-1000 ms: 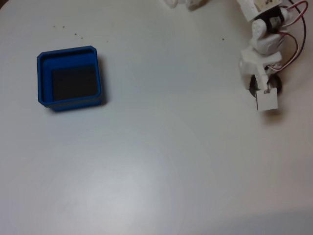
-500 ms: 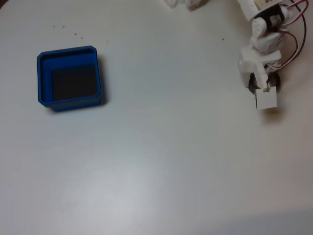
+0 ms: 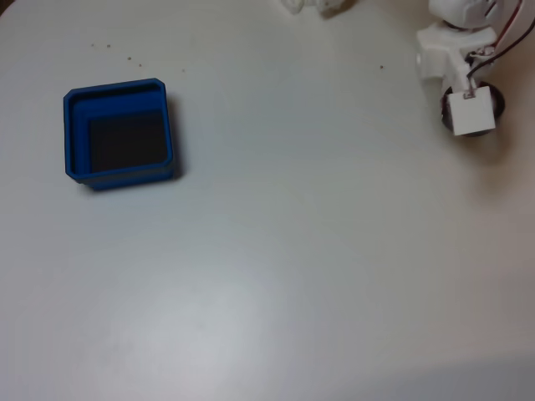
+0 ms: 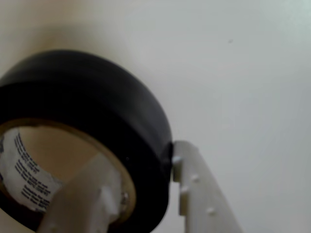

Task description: Pick the black tape roll and drop it in the blue box

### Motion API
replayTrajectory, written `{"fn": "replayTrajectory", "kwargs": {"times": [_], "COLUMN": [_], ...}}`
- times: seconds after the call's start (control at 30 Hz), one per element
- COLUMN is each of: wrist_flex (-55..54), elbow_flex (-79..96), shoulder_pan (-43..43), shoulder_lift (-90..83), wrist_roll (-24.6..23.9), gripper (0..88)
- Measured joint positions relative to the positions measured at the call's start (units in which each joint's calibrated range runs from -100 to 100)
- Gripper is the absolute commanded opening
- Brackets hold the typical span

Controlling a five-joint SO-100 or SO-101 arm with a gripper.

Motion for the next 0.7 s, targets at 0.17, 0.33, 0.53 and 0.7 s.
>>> {"fn": "replayTrajectory", "kwargs": {"times": [0.17,0.33,0.53,0.7], "wrist_flex": [0.0,0.08,0.08,0.08], "elbow_flex": [-2.6,-5.38,-5.65,-5.65], "shoulder_pan": [7.03,17.71,27.61,35.63], "shoulder_lift": [0.0,0.0,0.0,0.0], "wrist_roll": [0.0,0.0,-0.08,-0.08], "gripper": [0.9,0.9,0.9,0.9]}}
